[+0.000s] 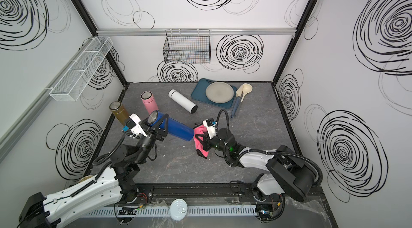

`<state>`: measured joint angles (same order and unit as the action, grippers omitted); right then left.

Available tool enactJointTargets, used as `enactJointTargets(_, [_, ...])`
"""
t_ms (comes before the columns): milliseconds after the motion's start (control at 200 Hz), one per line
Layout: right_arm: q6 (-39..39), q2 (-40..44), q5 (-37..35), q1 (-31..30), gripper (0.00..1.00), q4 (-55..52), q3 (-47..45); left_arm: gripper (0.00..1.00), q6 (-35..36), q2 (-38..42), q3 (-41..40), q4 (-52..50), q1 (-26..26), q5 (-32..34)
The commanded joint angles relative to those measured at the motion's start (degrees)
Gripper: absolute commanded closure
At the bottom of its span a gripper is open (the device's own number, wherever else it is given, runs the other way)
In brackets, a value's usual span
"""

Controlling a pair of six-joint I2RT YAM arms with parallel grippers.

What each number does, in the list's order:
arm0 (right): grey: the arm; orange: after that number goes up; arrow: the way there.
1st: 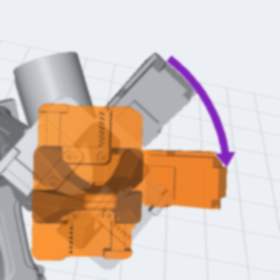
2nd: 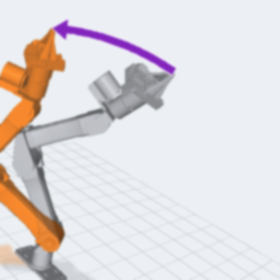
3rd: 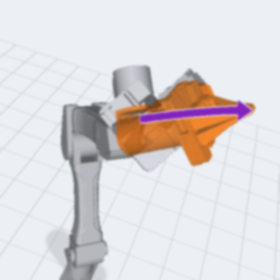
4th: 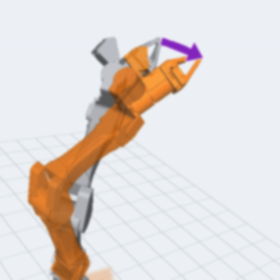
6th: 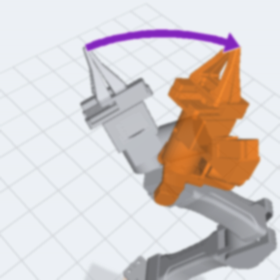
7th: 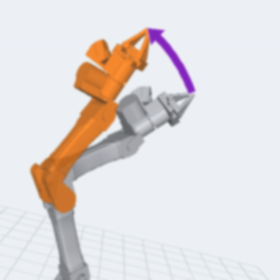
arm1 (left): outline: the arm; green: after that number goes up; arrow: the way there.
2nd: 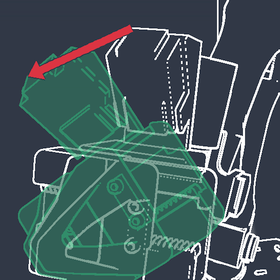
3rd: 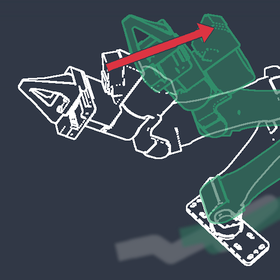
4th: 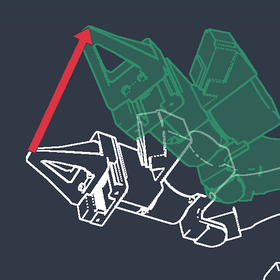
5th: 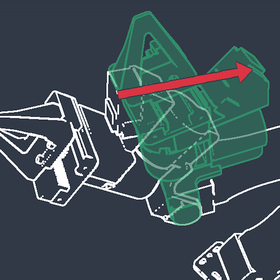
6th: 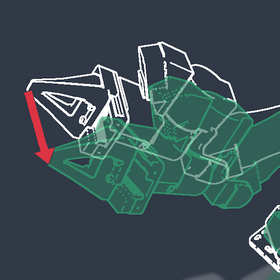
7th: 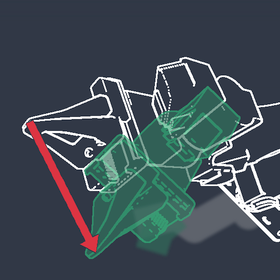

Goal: Wipe the surface of the thermos
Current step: Wipe the dirt from the surface of the thermos.

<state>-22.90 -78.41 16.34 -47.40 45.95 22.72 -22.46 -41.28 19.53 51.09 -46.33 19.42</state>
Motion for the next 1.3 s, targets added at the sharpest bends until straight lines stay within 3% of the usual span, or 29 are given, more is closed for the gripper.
enactJointTargets(0, [0.98,0.7,2.11,-2.16,1.0,4.92,1.74,1.0,-3.73,1.12,2.59,5.11,0.25,2.59])
enactJointTargets(220, [2.44,2.24,1.26,-5.86,1.0,5.1,2.47,1.0,-3.82,-0.03,3.48,4.77,0.29,1.39])
enactJointTargets(340, [3.27,2.83,-2.0,-4.77,1.0,3.61,2.07,1.0,-3.73,-0.18,3.52,4.98,0.35,0.89])
enactJointTargets(470, [0.49,1.68,1.6,-2.04,1.0,5.72,1.98,1.0,-3.48,-1.07,3.71,5.3,0.35,0.31])
enactJointTargets(695, [4.82,-0.06,1.62,-8.49,1.0,3.45,5.2,1.0,-2.51,-1.87,4.22,4.46,0.44,0.78])
enactJointTargets(1001, [3.89,2.79,-0.31,-3.58,1.0,1.85,2.93,1.0,-2.39,-0.85,3.81,3.77,0.57,0.5])
enactJointTargets(1206, [5.95,2.11,-0.58,-9.36,1.0,2.5,4.24,1.0,-2.11,-0.48,3.74,3.73,0.65,0.02])
enactJointTargets(1296, [6.27,2.84,-1.82,-8.86,1.0,2.13,3.9,1.0,-2.06,-0.29,3.94,3.36,0.69,0.09])
